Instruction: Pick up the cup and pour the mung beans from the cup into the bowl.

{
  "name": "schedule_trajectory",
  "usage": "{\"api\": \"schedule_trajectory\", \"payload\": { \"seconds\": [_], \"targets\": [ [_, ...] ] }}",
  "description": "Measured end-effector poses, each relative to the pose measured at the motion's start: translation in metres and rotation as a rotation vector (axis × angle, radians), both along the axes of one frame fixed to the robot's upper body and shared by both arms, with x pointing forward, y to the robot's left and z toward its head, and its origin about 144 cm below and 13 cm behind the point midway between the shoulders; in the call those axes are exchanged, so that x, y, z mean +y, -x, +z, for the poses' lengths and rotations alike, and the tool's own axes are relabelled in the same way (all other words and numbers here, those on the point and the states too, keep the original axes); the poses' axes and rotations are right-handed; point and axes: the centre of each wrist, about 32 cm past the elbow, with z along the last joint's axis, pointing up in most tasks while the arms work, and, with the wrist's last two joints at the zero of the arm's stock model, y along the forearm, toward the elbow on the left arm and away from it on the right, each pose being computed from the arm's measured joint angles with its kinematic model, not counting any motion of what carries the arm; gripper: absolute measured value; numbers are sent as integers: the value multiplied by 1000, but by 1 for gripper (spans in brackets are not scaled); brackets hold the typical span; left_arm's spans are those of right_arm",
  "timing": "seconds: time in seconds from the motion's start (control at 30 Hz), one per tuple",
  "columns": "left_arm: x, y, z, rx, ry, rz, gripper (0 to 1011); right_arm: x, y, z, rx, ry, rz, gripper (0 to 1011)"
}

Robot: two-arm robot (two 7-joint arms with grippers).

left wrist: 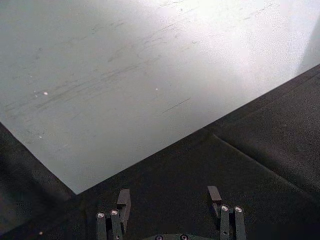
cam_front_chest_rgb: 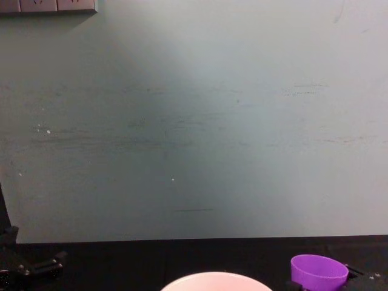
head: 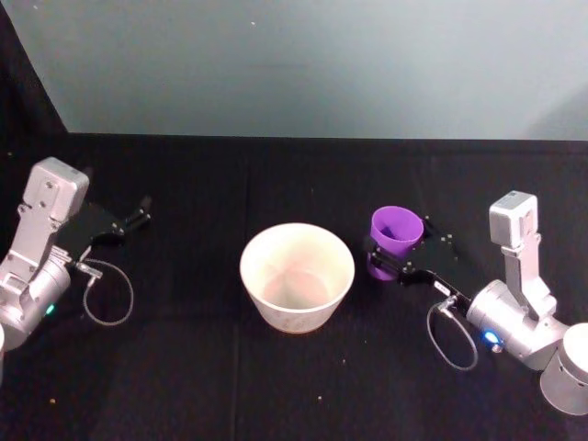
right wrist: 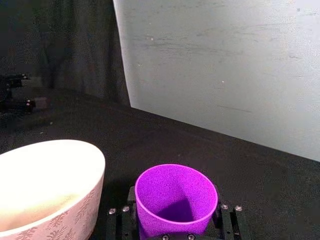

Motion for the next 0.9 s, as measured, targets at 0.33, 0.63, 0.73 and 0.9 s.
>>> {"api": "schedule_trajectory", "payload": {
  "seconds": [0.33, 0.63, 0.73, 0.9],
  "targets": [
    [0, 0, 0, 0, 0, 0, 1000, 0, 0, 0, -1, -1, 0, 754],
    [0, 0, 0, 0, 0, 0, 1000, -3, 7, 29, -61, 43, -11, 746],
    [0, 0, 0, 0, 0, 0, 1000, -5, 8, 45, -63, 66, -17, 746],
    [0, 0, 0, 0, 0, 0, 1000, -8, 10, 75, -55, 94, -24, 744]
  ]
}}
